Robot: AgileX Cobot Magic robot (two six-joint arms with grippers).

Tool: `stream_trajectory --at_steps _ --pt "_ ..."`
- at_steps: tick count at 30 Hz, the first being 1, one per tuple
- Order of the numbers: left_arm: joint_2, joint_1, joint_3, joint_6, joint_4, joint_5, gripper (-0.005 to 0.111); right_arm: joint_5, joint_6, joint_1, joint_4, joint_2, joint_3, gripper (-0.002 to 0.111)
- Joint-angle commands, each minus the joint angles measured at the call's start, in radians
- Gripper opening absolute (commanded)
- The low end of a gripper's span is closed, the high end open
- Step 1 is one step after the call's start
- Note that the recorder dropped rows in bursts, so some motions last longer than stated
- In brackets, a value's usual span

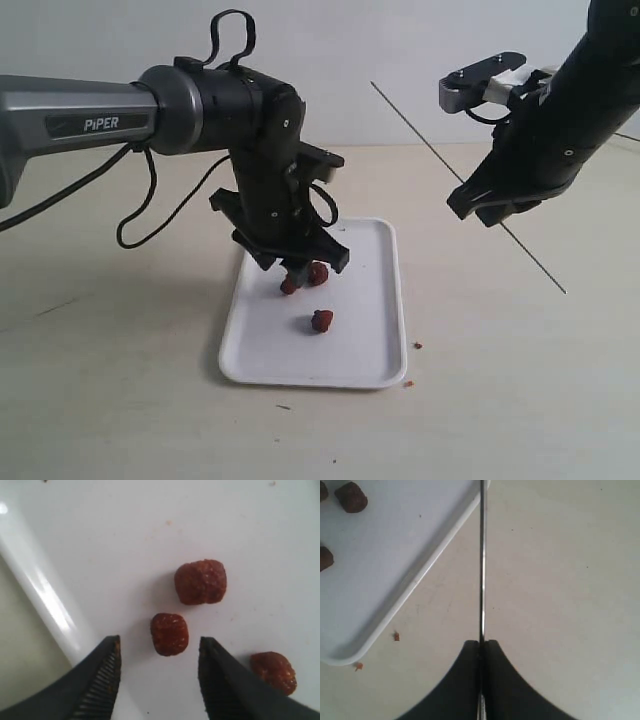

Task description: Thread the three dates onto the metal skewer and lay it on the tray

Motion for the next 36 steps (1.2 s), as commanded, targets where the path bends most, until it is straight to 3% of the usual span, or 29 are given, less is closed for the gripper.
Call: stream_trajectory --at_steps 1,17,24,31,36 --pt "0.018 0.003 -0.005 -0.003 0.002 -0.018 0.049 -0.016 0.0 -0.005 0.005 -0.003 0.004 0.0" --pt "0.049 0.003 -0.005 0.011 -0.003 -0.045 0.049 -0.018 0.0 -0.005 0.005 -0.003 0.004 0.0" --pt "0.049 0.003 -0.005 0.24 0.004 -0.002 0.049 -0.018 0.0 -0.005 0.005 -0.003 0.004 0.0" --pt "0.048 0.003 -0.005 0.54 0.166 0.001 0.049 -0.018 0.0 -0.005 0.005 -0.003 0.004 0.0" --pt "0.048 0.001 -0.005 0.74 0.178 0.013 0.049 -0.018 0.0 -0.005 0.005 -0.003 0.004 0.0"
